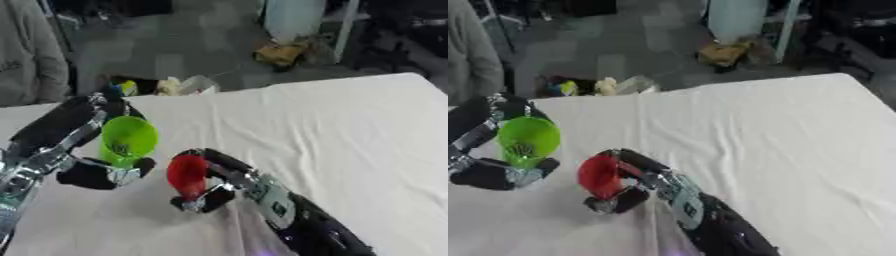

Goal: Pour the contents of one cup into another cup.

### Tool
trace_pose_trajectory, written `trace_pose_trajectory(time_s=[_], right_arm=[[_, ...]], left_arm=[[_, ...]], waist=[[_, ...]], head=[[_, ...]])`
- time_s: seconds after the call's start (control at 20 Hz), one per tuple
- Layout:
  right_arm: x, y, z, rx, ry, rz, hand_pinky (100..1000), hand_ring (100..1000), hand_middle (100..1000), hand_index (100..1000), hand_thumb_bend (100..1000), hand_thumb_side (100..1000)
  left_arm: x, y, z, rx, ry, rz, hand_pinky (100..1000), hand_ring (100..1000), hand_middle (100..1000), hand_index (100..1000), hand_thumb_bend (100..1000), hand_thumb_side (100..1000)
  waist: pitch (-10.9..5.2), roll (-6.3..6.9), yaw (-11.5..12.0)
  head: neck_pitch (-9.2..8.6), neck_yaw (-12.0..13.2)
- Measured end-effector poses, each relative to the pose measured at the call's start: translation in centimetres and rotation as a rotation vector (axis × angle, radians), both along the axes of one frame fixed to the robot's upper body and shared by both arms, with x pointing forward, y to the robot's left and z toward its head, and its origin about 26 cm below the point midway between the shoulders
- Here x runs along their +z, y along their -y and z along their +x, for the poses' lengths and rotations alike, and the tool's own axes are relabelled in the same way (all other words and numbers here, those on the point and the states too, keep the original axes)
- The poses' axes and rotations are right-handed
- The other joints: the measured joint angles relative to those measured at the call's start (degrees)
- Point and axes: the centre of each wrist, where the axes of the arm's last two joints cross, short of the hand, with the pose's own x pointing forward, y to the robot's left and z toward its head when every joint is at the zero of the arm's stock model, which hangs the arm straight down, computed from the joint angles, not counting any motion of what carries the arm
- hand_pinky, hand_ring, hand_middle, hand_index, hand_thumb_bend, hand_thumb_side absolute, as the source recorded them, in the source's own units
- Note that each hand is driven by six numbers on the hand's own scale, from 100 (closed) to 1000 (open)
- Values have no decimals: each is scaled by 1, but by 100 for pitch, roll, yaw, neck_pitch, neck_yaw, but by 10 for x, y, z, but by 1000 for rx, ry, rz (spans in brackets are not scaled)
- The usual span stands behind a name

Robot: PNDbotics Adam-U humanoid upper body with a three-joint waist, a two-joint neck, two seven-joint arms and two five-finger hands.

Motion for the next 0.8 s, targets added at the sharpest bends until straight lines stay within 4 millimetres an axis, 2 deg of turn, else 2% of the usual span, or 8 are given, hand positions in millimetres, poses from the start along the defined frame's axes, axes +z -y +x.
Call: trace_pose_trajectory(time_s=[0.8], right_arm=[[0,-6,-1,33,-13,-5,877,876,100,504,100,320]], left_arm=[[-2,9,9,52,62,159,420,300,343,642,310,257]], waist=[[0,10,-37]], head=[[-4,-34]])
